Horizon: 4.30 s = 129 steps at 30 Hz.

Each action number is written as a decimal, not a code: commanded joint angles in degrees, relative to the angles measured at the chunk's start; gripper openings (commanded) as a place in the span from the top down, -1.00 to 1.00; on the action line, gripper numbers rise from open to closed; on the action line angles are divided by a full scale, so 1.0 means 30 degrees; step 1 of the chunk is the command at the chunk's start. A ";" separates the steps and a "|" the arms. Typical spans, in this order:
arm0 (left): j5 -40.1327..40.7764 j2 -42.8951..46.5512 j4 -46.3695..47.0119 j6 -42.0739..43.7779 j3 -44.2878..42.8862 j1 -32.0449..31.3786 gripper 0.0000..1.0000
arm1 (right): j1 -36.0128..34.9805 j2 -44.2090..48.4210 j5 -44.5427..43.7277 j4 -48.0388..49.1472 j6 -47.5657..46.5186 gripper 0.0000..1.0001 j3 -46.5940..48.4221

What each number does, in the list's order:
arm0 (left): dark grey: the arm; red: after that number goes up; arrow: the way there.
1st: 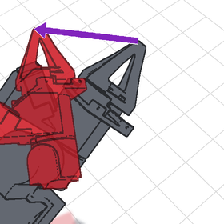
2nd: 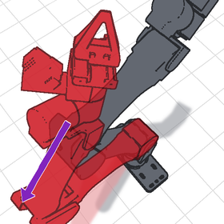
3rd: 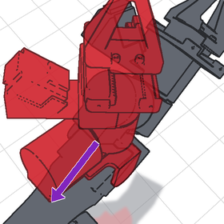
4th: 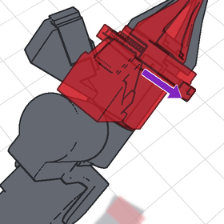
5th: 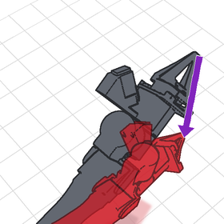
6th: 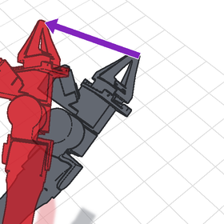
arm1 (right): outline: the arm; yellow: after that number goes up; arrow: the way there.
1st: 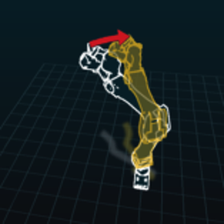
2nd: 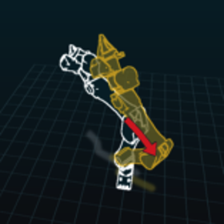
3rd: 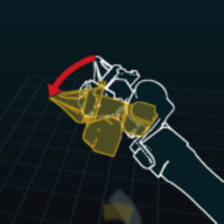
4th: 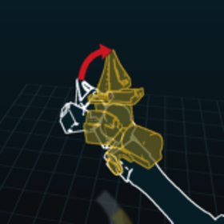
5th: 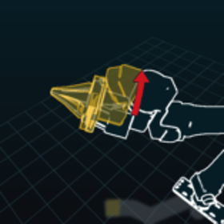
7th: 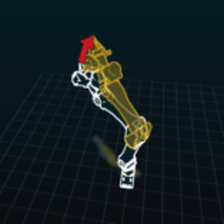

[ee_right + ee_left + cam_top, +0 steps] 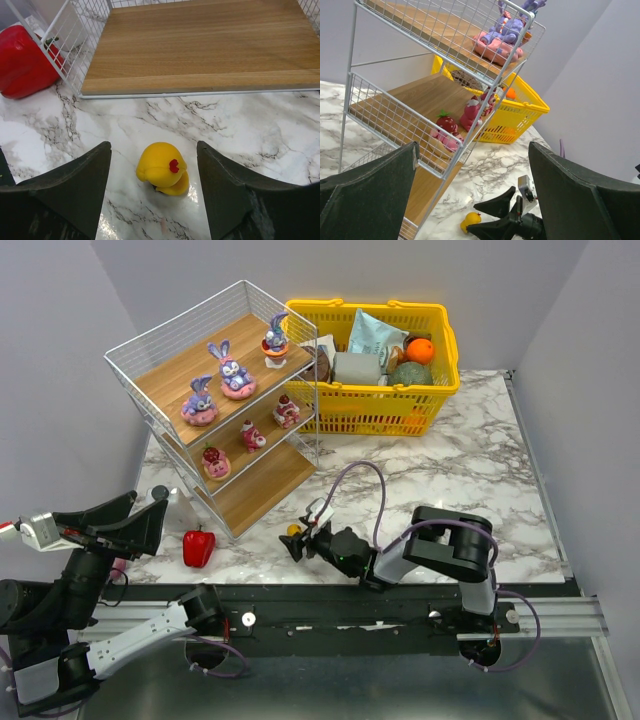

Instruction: Place and organize the plastic toys onto the shelf

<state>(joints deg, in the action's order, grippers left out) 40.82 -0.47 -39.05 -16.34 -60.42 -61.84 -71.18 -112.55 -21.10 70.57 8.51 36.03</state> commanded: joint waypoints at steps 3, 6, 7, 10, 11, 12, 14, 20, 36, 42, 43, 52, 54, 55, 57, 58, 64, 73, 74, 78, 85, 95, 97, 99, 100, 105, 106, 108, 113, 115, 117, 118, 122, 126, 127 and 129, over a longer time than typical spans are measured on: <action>-0.0393 0.0713 0.0330 -0.0208 0.0102 -0.0245 -0.98 | -0.0122 -0.0861 -0.0143 0.0971 0.0383 -0.57 0.0264; -0.0481 0.0801 0.0389 -0.0325 0.0190 -0.0245 -0.98 | -0.0122 -0.1123 -0.0231 0.0824 0.0677 -0.58 0.0498; -0.0481 0.0801 0.0360 -0.0325 0.0190 -0.0245 -0.97 | -0.0093 -0.1183 -0.0231 0.0824 0.0736 -0.58 0.0557; -0.0481 0.0772 0.0301 -0.0296 0.0132 -0.0245 -0.98 | -0.0122 -0.1447 -0.0261 0.0824 0.0737 -0.55 0.0733; -0.0510 0.0772 0.0301 -0.0296 0.0102 -0.0245 -0.98 | -0.0122 -0.1505 -0.0261 0.0853 0.0707 -0.49 0.0792; -0.0481 0.0772 0.0301 -0.0325 0.0102 -0.0245 -0.98 | -0.0093 -0.1593 -0.0319 0.0795 0.0678 -0.47 0.0821; -0.0481 0.0801 0.0301 -0.0325 0.0102 -0.0245 -0.98 | -0.0093 -0.1798 -0.0407 0.0765 0.0649 -0.37 0.0909; -0.0569 0.0889 0.0154 -0.0384 0.0014 -0.0245 -0.97 | -0.0122 -0.2238 -0.0817 0.0561 0.0912 -0.22 0.1143; -0.0481 0.1123 -0.0051 -0.0443 -0.0074 -0.0245 -0.97 | -0.0151 -0.1974 -0.0818 -0.1430 0.1088 0.44 0.3631; -0.0334 0.1329 -0.0226 -0.0443 -0.0132 -0.0245 -0.98 | -0.0210 -0.2852 -0.1431 -0.3801 0.1234 0.44 0.6965; -0.0305 0.1358 -0.0255 -0.0472 -0.0219 -0.0245 -0.98 | -0.0268 -0.3086 -0.1519 -0.4240 0.1264 0.44 0.7322; -0.0188 0.1387 -0.0724 -0.0443 -0.0747 -0.0245 -0.98 | -0.0532 -0.5195 -0.2369 -0.6295 0.1440 0.43 1.0721; -0.0217 0.1416 -0.0754 -0.0413 -0.0777 -0.0274 -0.98 | -0.0561 -0.5431 -0.2398 -0.6353 0.1439 0.42 1.1074; -0.0246 0.1416 -0.0754 -0.0413 -0.0777 -0.0274 -0.98 | -0.0590 -0.5693 -0.2341 -0.6383 0.1469 0.42 1.1163; -0.0247 0.1446 -0.0783 -0.0472 -0.0748 -0.0274 -0.98 | -0.0591 -0.5899 -0.2340 -0.6500 0.1527 0.42 1.1602; -0.0247 0.1475 -0.0783 -0.0443 -0.0748 -0.0274 -0.97 | -0.0620 -0.6017 -0.2225 -0.6384 0.1585 0.42 1.1719; -0.0276 0.1446 -0.0783 -0.0384 -0.0894 -0.0274 -0.97 | -0.0620 -0.6925 -0.2078 -0.6820 0.1732 0.42 1.2744; -0.0247 0.1358 -0.0871 -0.0354 -0.1070 -0.0274 -0.97 | -0.0620 -0.8067 -0.2222 -0.8194 0.1937 0.35 1.4325; -0.0247 0.1358 -0.0871 -0.0326 -0.1099 -0.0274 -0.98 | -0.0620 -0.8126 -0.2340 -0.8431 0.1996 0.35 1.4705; -0.0247 0.1300 -0.0988 -0.0296 -0.1128 -0.0274 -0.97 | -0.0620 -0.8215 -0.2545 -0.9048 0.2026 0.21 1.4913; -0.0218 0.1270 -0.0988 -0.0267 -0.1158 -0.0274 -0.98 | -0.0620 -0.7630 -0.2547 -0.8409 0.1733 -0.34 1.4270; -0.0217 0.1270 -0.1017 -0.0355 -0.1187 -0.0274 -0.98 | -0.0649 -0.6078 -0.1580 -0.6471 0.1293 -0.77 1.2222; -0.0276 0.1241 -0.0988 -0.0354 -0.1216 -0.0274 -0.98 | -0.0649 -0.5669 -0.1405 -0.6413 0.1322 -0.78 1.1694; -0.0276 0.1241 -0.0988 -0.0354 -0.1246 -0.0274 -0.98 | -0.0649 -0.4849 -0.1287 -0.6295 0.1264 -0.79 1.0552; -0.0334 0.1270 -0.0988 -0.0355 -0.1246 -0.0274 -0.98 | -0.0649 -0.4527 -0.1112 -0.6063 0.1206 -0.79 0.9997; -0.0393 0.1416 -0.0754 -0.0326 -0.1070 -0.0274 -0.98 | -0.0649 -0.2128 -0.0203 -0.5183 0.0854 -0.81 0.7096; -0.0422 0.1445 -0.0696 -0.0325 -0.1041 -0.0274 -0.98 | -0.0649 -0.1715 -0.0173 -0.4834 0.0825 -0.81 0.6134; -0.0510 0.1504 -0.0695 -0.0354 -0.0982 -0.0274 -0.98 | -0.0649 -0.0693 -0.0405 -0.4509 0.0736 -0.82 0.5191; -0.0598 0.1592 -0.0753 -0.0472 -0.0952 -0.0274 -0.98 | -0.0591 0.1244 -0.5579 -0.7193 0.2196 -0.81 0.3781; -0.0540 0.1534 -0.0812 -0.0501 -0.1040 -0.0274 -0.98 | -0.0271 0.2237 -0.8970 -1.0927 0.4382 -0.81 0.3839; -0.0539 0.1534 -0.0958 -0.0501 -0.1070 -0.0274 -0.98 | 0.0198 0.2973 -1.0391 -1.3780 0.6497 -0.80 0.3781; -0.0540 0.1563 -0.0959 -0.0501 -0.1099 -0.0274 -0.98 | 0.0751 0.3382 -1.1586 -1.6927 0.9002 -0.80 0.3752; -0.0481 0.1475 -0.0988 -0.0472 -0.1158 -0.0274 -0.98 | 0.2161 0.5314 -1.3500 -2.3219 1.4058 -0.79 0.3460; -0.0422 0.1387 -0.0930 -0.0413 -0.1128 -0.0274 -0.98 | 0.3245 0.6255 -1.4673 -2.9190 1.9560 -0.78 0.3282; -0.0451 0.1387 -0.0901 -0.0413 -0.1070 -0.0274 -0.98 | 0.3740 0.6258 -1.4907 -3.2976 2.3345 -0.78 0.3602; -0.0452 0.1300 -0.0900 -0.0384 -0.1070 -0.0274 -0.98 | 0.4124 0.5764 -1.5171 -3.7007 2.7348 -0.76 0.4159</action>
<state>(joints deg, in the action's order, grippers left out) 39.72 -0.49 -41.74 -17.39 -63.00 -62.00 -60.82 -94.87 -58.41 -6.90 59.18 46.83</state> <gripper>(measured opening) 0.988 0.889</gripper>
